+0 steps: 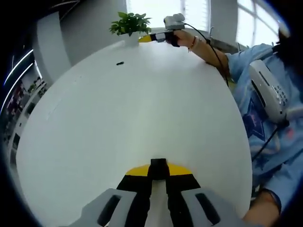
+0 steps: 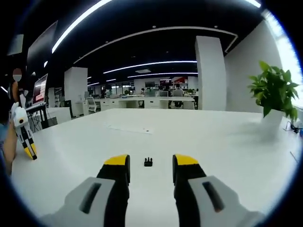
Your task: Snap the two parts of the plastic buckle together until the buckle closes and remains connected.
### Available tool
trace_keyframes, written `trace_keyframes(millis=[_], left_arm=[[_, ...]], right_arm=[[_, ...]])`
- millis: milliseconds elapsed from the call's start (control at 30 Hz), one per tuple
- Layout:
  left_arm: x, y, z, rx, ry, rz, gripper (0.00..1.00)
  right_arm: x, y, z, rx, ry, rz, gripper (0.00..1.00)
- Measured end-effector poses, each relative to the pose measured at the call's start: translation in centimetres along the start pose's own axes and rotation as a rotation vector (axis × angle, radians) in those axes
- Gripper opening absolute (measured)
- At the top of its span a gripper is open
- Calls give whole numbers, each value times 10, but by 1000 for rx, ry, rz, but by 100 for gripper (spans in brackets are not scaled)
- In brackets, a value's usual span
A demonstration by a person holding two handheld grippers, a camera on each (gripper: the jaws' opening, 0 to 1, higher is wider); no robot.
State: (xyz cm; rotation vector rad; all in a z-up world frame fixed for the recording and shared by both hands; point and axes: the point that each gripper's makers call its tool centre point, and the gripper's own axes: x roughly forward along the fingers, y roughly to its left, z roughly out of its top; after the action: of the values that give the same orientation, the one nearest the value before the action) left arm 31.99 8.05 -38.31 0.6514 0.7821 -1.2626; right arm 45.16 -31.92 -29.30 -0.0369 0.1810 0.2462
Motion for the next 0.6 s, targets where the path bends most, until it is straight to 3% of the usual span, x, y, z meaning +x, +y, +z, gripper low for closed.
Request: trace_keyframes(millis=[233,600], left_arm=[[0,1,2,-8,-5,-6,10],[2,0,8,-18,-9,-10,10]], right_arm=[[2,-5,-1,-4,12,-5,36],[-5,-23,11,-15,-24,-46,36]])
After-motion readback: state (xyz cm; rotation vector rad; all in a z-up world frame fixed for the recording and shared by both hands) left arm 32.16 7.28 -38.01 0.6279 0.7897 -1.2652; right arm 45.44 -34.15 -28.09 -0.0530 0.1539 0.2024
